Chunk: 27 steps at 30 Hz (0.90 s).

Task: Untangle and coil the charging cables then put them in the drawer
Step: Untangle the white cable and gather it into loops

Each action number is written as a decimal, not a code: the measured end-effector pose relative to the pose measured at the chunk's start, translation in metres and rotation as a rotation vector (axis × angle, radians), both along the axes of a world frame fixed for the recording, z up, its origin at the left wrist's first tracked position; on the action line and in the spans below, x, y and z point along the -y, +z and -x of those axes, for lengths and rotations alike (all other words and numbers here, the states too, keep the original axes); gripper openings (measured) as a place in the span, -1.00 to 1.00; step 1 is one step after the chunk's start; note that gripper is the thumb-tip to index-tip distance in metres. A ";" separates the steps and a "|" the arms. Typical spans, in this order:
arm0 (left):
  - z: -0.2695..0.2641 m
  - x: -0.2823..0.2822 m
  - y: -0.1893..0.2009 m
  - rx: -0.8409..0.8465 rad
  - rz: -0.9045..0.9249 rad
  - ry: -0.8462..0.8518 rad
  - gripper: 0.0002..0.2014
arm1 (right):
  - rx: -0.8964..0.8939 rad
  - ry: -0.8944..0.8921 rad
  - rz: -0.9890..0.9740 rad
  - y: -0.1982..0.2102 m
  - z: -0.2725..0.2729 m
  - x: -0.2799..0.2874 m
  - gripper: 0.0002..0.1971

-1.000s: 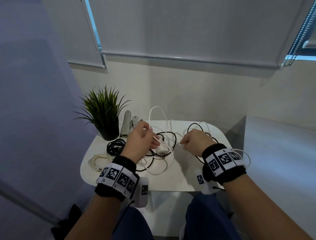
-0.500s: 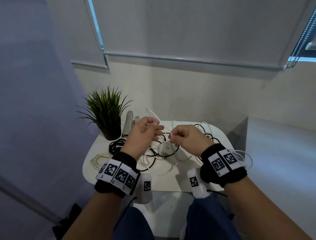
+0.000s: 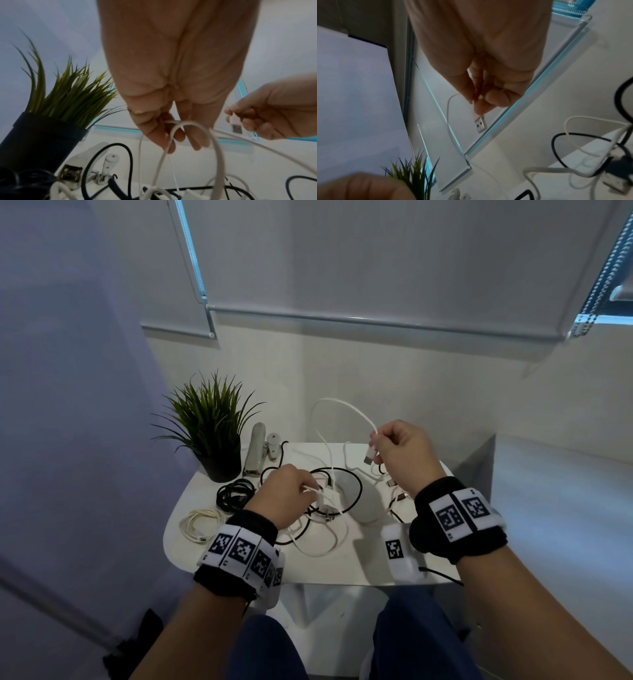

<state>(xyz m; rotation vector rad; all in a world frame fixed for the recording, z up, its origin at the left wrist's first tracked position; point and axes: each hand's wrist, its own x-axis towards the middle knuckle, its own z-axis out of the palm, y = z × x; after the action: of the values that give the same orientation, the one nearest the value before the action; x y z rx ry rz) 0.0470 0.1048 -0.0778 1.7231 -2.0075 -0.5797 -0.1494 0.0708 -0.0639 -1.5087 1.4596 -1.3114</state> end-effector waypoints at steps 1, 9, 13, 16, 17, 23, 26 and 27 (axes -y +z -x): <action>-0.001 0.001 0.001 -0.006 0.041 -0.009 -0.87 | -0.044 0.008 -0.015 -0.001 0.001 0.001 -0.83; -0.010 0.007 0.022 -0.516 0.184 0.174 -0.78 | -0.117 0.088 -0.123 -0.014 -0.001 -0.002 -0.72; -0.012 0.011 0.031 -0.754 0.196 0.295 -0.74 | -0.168 0.269 -0.212 -0.009 -0.007 -0.011 -0.66; -0.014 0.009 0.035 -0.864 0.196 0.346 -0.72 | 0.010 0.366 -0.198 -0.001 -0.012 -0.019 -0.74; -0.014 0.009 0.036 -0.900 0.184 0.349 -0.70 | 0.033 0.407 -0.187 0.001 -0.013 -0.021 -0.82; -0.007 0.000 0.043 -1.004 0.074 0.199 -0.60 | -0.083 0.551 -0.149 0.000 -0.022 -0.023 -0.61; -0.002 -0.004 0.048 -1.009 0.062 0.094 -0.60 | -0.110 0.564 -0.102 -0.001 -0.029 -0.023 -0.64; -0.002 -0.005 0.050 -1.022 0.068 0.072 -0.60 | -0.138 0.568 -0.092 -0.001 -0.030 -0.023 -0.63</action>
<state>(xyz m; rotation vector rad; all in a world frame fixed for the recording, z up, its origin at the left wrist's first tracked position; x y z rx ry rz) 0.0487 0.1100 -0.0280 1.0732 -1.2003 -1.0689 -0.1190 0.0934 -0.0650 -1.8027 1.0340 -0.8015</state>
